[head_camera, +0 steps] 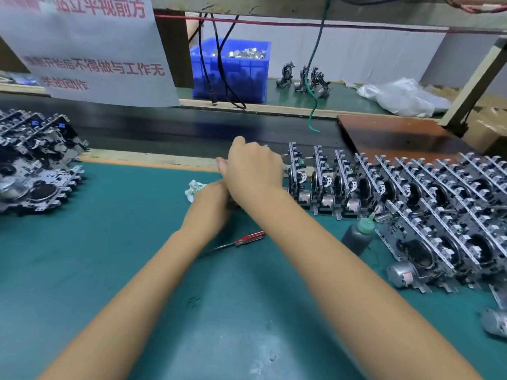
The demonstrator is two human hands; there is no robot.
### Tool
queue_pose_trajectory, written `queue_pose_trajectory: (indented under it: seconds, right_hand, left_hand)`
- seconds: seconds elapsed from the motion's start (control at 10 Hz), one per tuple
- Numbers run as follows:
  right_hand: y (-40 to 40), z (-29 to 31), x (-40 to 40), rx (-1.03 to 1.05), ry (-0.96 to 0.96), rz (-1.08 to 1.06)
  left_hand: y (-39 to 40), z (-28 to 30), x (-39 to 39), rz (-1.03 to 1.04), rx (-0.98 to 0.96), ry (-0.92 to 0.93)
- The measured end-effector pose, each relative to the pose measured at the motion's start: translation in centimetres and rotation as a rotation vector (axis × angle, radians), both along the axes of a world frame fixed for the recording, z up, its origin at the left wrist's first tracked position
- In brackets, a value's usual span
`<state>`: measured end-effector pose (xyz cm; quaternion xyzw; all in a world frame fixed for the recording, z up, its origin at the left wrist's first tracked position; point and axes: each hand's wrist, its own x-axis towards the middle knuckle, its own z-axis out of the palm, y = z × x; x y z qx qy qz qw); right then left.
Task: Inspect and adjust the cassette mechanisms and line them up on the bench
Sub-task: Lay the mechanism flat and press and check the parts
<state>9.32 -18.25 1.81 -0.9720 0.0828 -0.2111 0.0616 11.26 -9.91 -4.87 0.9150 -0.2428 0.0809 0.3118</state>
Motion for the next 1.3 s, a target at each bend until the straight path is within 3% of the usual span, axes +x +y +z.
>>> queue_pose_trajectory:
  seconds: [0.1, 0.2, 0.3, 0.4, 0.5, 0.8, 0.9, 1.1, 1.3]
  right_hand:
    - [3.3, 0.6, -0.3, 0.129, -0.022, 0.175]
    - [7.0, -0.3, 0.9, 0.355, 0.08, 0.311]
    - [10.5, -2.3, 3.6, 0.603, 0.3, 0.43]
    - [14.3, -4.7, 6.6, 0.913, 0.522, 0.404]
    - [17.7, -6.2, 8.7, 1.288, 0.675, 0.351]
    - [23.7, -7.6, 13.6, 1.366, 0.749, 0.327]
    - [23.5, -7.6, 13.9, 1.571, 0.74, 0.206]
    - [22.9, -7.3, 12.9, 1.515, 0.696, 0.21]
    - [19.4, -7.1, 9.6, 1.631, 0.743, 0.252]
  left_hand:
    - [3.5, 0.9, -0.5, 0.144, -0.181, -0.109]
    - [9.0, 0.8, 0.0, 0.295, -0.297, -0.172]
    - [14.9, -0.3, 1.8, 0.566, -0.239, -0.205]
    - [19.0, -1.4, 3.3, 0.776, -0.088, -0.228]
    - [20.4, -1.8, 4.7, 0.849, 0.004, -0.188]
    - [23.3, -1.4, 8.1, 0.792, 0.257, 0.099]
    - [23.1, -0.9, 8.0, 0.782, 0.26, 0.083]
    - [21.6, -1.0, 5.8, 0.693, 0.309, -0.012]
    - [20.8, -1.4, 2.6, 0.604, 0.25, -0.085]
